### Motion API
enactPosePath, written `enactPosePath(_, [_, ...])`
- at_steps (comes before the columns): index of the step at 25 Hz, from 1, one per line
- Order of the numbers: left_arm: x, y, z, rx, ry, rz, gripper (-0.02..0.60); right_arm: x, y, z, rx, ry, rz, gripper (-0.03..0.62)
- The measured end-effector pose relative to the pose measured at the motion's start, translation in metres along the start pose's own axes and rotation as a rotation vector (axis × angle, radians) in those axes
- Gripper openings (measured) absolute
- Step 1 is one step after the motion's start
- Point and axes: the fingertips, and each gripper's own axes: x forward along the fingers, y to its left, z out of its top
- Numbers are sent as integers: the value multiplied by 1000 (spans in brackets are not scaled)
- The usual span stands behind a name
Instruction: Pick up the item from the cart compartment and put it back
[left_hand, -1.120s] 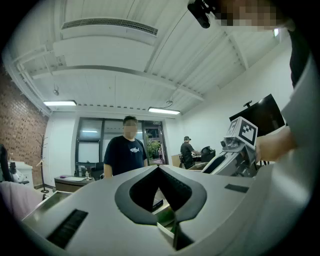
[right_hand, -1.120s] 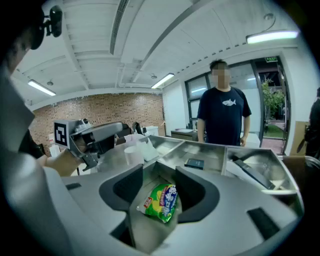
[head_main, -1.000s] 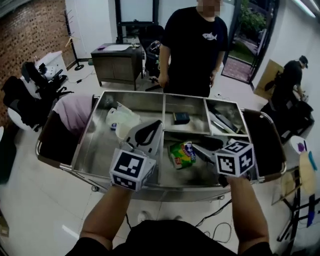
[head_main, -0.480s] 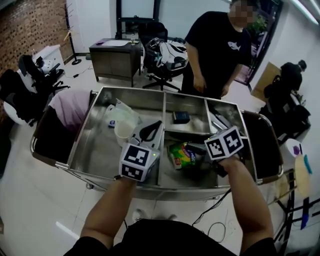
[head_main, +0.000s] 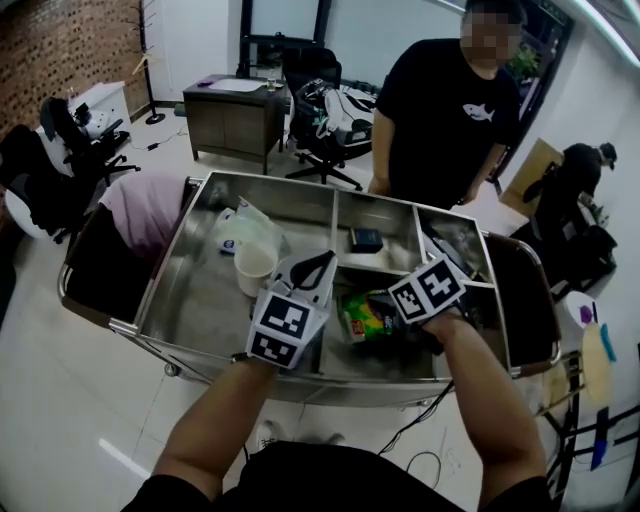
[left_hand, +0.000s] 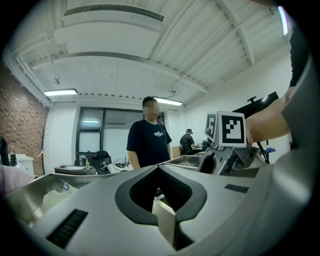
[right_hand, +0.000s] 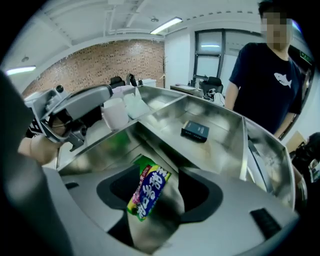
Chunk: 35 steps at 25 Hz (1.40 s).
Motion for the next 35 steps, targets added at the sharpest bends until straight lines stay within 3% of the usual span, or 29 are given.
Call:
enactPosePath(5, [-1,-1,1,-9,-7,-6,0,26,11,-7,-10,96,39,268])
enactPosePath(8, [-1,0,1,-20,-11,-11,0,37,15,-7,57,80,100,268])
enactPosePath(12, [0,0,0,-29,-11,-18,0,41,14,-7,75,50,107,262])
enactPosePath(19, [1,-2,-1,-22,-2,-21,0,30,19,-1,75,-35,111,152])
enactPosePath(27, [2,-2,-5,-26,20,-13,0,-10,9,14,137,-244,90,115])
enactPosePath(35, [0,1,0,-25,7,15,0,-67,3,28,210,-568,51,114])
